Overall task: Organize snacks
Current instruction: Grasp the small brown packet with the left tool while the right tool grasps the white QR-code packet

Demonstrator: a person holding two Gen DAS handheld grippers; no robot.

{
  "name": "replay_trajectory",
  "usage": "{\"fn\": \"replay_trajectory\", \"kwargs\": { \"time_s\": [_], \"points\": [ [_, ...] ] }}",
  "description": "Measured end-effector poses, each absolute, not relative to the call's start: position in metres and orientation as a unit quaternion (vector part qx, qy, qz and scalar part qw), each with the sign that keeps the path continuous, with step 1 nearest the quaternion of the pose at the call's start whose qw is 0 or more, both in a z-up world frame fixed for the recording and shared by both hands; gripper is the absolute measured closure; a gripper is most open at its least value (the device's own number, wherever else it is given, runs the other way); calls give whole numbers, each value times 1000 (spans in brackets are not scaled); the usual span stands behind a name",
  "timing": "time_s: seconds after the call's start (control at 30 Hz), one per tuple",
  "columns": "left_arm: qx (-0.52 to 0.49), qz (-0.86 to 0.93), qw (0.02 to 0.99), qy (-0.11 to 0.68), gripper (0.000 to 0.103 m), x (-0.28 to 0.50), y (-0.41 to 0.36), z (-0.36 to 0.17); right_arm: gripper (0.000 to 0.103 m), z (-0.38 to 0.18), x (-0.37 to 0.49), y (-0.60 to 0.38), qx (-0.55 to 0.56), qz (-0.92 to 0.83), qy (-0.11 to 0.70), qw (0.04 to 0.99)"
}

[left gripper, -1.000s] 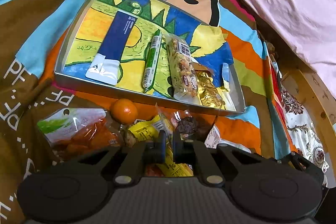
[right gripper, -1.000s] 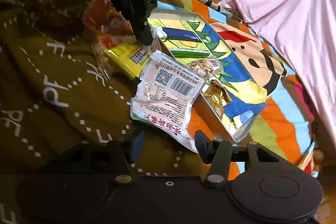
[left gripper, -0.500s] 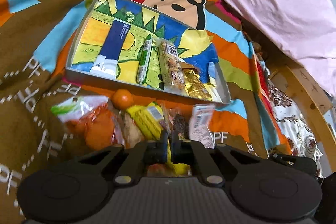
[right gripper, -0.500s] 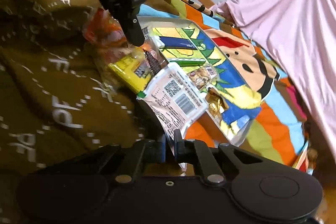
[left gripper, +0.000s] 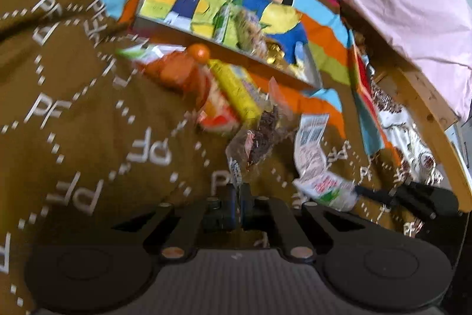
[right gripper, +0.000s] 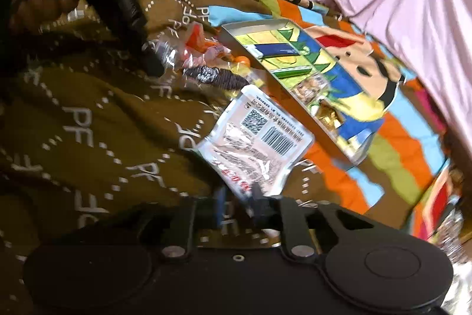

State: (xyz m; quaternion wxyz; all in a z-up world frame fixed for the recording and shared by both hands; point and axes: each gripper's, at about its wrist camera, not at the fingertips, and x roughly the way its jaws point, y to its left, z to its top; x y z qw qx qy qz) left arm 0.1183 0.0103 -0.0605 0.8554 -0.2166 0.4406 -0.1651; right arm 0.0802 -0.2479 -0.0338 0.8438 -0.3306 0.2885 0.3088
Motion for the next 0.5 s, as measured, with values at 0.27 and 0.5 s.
{"fn": "replay_trajectory", "kwargs": {
  "time_s": [0.27, 0.5],
  "points": [
    [-124, -164, 885, 417, 57, 99, 8, -47, 29, -14, 93, -258, -214, 333, 312, 864],
    [-59, -193, 906, 372, 35, 105, -10, -22, 16, 8, 105, -269, -155, 331, 298, 882]
  ]
}}
